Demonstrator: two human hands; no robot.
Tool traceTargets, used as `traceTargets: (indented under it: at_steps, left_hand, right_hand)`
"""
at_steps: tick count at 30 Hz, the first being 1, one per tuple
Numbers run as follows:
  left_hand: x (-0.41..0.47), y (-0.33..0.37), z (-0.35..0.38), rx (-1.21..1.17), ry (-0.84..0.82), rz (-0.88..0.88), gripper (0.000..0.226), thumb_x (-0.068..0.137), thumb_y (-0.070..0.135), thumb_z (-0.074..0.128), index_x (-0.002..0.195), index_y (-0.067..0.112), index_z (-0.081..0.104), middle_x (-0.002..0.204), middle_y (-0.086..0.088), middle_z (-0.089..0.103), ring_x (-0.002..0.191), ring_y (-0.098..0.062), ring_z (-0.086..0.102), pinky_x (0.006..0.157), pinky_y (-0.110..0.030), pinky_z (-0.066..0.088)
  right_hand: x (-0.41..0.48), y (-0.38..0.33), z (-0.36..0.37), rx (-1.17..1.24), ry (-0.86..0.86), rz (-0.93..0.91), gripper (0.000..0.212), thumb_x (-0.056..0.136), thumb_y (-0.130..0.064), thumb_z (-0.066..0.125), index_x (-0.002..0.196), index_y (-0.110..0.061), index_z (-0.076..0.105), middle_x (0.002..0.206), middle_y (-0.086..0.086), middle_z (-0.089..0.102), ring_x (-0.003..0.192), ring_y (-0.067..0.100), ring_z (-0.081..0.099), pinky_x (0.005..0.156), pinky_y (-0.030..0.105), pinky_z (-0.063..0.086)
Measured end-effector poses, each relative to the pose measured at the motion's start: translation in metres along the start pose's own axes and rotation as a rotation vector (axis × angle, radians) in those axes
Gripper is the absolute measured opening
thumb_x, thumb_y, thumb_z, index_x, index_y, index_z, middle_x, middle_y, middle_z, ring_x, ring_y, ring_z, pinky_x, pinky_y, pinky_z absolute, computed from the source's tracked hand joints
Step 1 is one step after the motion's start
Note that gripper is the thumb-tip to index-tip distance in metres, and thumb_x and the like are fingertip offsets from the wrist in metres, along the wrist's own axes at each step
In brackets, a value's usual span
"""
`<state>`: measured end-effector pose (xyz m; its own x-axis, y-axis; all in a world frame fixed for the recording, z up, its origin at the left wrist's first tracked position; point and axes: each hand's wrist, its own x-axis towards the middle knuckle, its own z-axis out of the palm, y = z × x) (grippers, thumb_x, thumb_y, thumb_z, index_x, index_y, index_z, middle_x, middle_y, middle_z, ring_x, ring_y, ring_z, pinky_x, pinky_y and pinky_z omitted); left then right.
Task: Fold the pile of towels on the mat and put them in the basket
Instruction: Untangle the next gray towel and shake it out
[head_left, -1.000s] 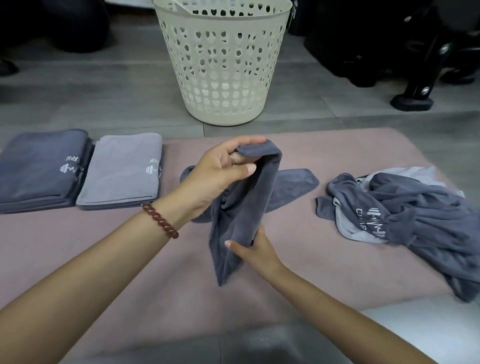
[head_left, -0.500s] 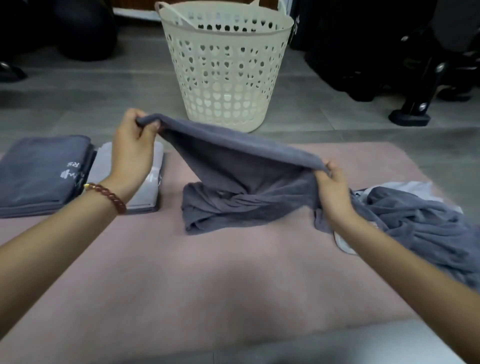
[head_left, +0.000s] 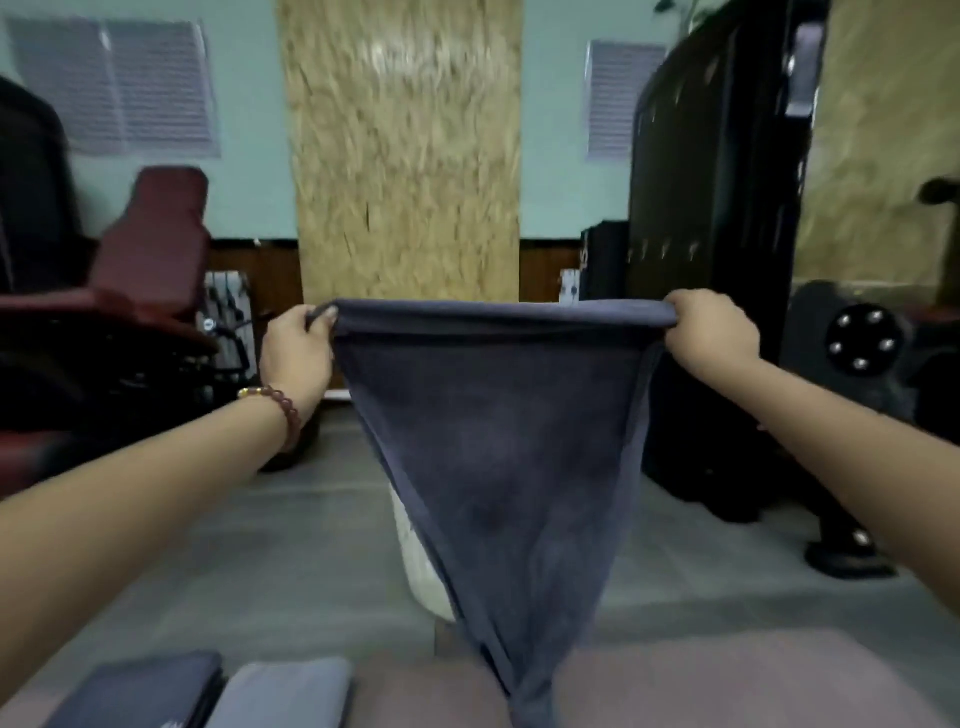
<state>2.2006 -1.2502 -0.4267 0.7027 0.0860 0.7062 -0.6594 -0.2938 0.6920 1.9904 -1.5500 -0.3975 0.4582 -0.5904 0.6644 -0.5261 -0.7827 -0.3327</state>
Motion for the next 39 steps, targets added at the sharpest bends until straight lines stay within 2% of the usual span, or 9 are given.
traceTargets:
  at_steps: [4,6,10,15,21,24,27,33,39]
  left_hand:
    - [0.064,0.085,-0.005,-0.079,0.046,0.054,0.024,0.096,0.029,0.048,0.093,0.012,0.064,0.081,-0.01,0.06,0.083,-0.031,0.059,0.064,-0.031,0.035]
    - [0.093,0.126,-0.013,-0.115,0.08,0.086,0.026,0.096,0.031,0.049,0.094,0.01,0.065,0.084,-0.011,0.062,0.084,-0.03,0.059,0.065,-0.03,0.036]
    - [0.137,0.197,-0.029,-0.23,0.166,0.119,0.029,0.096,0.031,0.048,0.102,0.008,0.066,0.091,-0.011,0.062,0.085,-0.026,0.056,0.07,-0.031,0.04]
    - [0.169,0.252,-0.049,-0.412,0.215,0.133,0.028,0.097,0.03,0.047,0.097,0.008,0.064,0.081,-0.007,0.057,0.08,-0.019,0.052,0.072,-0.033,0.042]
    - [0.157,0.245,-0.042,-0.403,0.075,0.099,0.025,0.099,0.032,0.043,0.09,0.013,0.057,0.089,-0.008,0.059,0.087,-0.022,0.054,0.08,-0.036,0.045]
    - [0.151,0.234,-0.039,-0.383,0.093,0.052,0.031,0.099,0.032,0.043,0.082,0.008,0.054,0.071,-0.006,0.052,0.079,-0.023,0.051,0.07,-0.032,0.04]
    - [0.151,0.227,-0.043,-0.249,0.189,-0.004,0.038,0.096,0.04,0.045,0.08,0.008,0.058,0.081,-0.013,0.063,0.078,-0.031,0.061,0.077,-0.038,0.052]
    - [0.145,0.218,-0.056,-0.152,0.299,0.061,0.048,0.095,0.037,0.047,0.058,0.009,0.058,0.054,0.0,0.059,0.058,-0.019,0.056,0.064,-0.029,0.041]
    - [0.14,0.187,-0.04,-0.26,0.119,-0.056,0.045,0.093,0.033,0.053,0.057,0.008,0.063,0.048,-0.002,0.064,0.062,-0.022,0.063,0.07,-0.031,0.049]
  right_hand:
    - [0.075,-0.03,-0.076,0.622,0.03,0.325,0.027,0.09,0.007,0.042,0.103,-0.006,0.062,0.103,0.021,0.06,0.087,0.04,0.061,0.053,0.04,0.056]
    - [0.104,-0.042,-0.113,0.784,0.048,0.377,0.023,0.087,0.007,0.051,0.105,-0.004,0.061,0.109,0.022,0.06,0.097,0.042,0.061,0.069,0.046,0.056]
    - [0.147,-0.057,-0.171,0.856,0.19,0.377,0.032,0.089,0.005,0.044,0.115,-0.005,0.06,0.107,0.02,0.059,0.095,0.038,0.059,0.069,0.04,0.05]
    - [0.157,-0.069,-0.225,0.66,0.521,0.216,0.04,0.09,-0.004,0.034,0.112,-0.018,0.064,0.112,0.013,0.062,0.099,0.035,0.059,0.071,0.031,0.038]
    - [0.166,-0.058,-0.215,0.846,0.214,0.283,0.02,0.089,0.003,0.047,0.086,-0.008,0.064,0.088,0.02,0.066,0.039,0.025,0.06,0.035,0.026,0.049]
    - [0.158,-0.049,-0.204,0.842,0.154,0.281,0.002,0.081,-0.003,0.066,0.083,-0.002,0.066,0.073,0.015,0.067,0.05,0.027,0.065,0.052,0.035,0.058]
    - [0.151,-0.042,-0.201,0.889,0.138,0.202,0.012,0.077,-0.007,0.073,0.071,-0.011,0.064,0.067,0.009,0.066,0.047,0.018,0.063,0.042,0.024,0.053]
    - [0.137,-0.032,-0.184,1.084,0.045,0.033,0.004,0.09,-0.013,0.062,0.091,-0.009,0.062,0.063,0.006,0.054,0.03,0.001,0.048,0.033,0.013,0.038]
    - [0.131,-0.019,-0.147,1.17,0.002,0.138,0.019,0.096,-0.02,0.052,0.108,-0.008,0.061,0.06,0.006,0.052,0.029,0.003,0.045,0.032,0.014,0.038]
